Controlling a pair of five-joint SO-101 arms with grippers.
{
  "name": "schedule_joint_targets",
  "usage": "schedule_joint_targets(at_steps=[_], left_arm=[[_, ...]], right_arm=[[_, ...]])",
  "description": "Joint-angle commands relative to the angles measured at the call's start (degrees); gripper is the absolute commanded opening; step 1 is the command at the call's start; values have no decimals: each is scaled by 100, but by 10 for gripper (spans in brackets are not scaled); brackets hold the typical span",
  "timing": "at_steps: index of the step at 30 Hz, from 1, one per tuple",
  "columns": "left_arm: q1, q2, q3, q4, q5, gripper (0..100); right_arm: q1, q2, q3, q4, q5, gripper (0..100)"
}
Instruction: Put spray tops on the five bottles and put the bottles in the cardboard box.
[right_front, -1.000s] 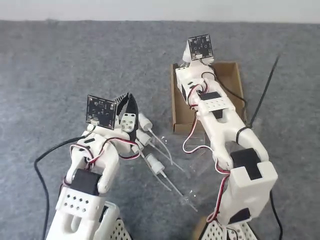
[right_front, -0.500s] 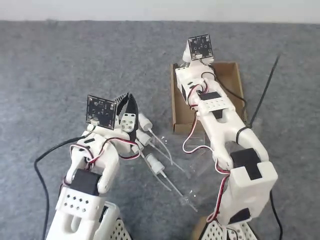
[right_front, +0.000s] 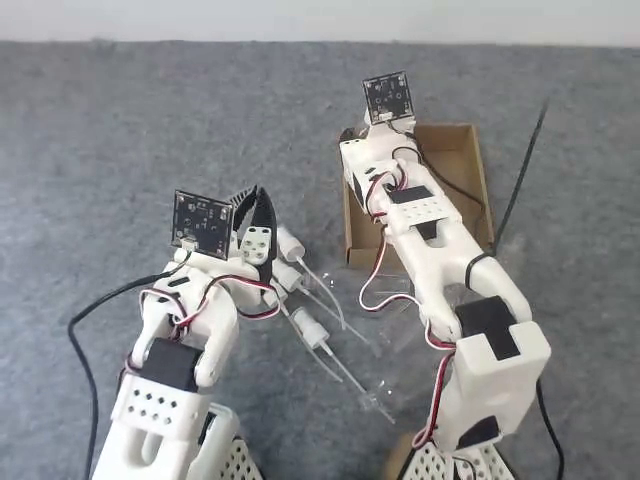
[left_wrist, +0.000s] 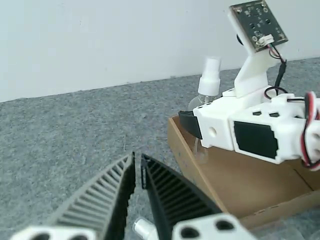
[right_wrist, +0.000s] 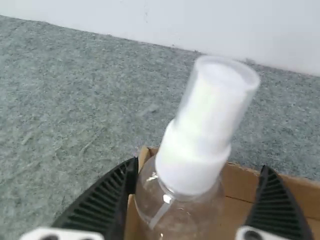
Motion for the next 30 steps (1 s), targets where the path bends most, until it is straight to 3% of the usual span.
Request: schedule_joint_targets(at_steps=[1, 14, 30], left_arm=[[-18, -53, -48, -123, -44, 10], [-26, -53, -48, -123, -44, 10], [-26, -53, -48, -123, -44, 10]], right_arm=[[4, -127, -141, -75, -18, 302], [13, -198, -475, -22, -18, 301], [13, -1481, -475, -4, -9, 300]])
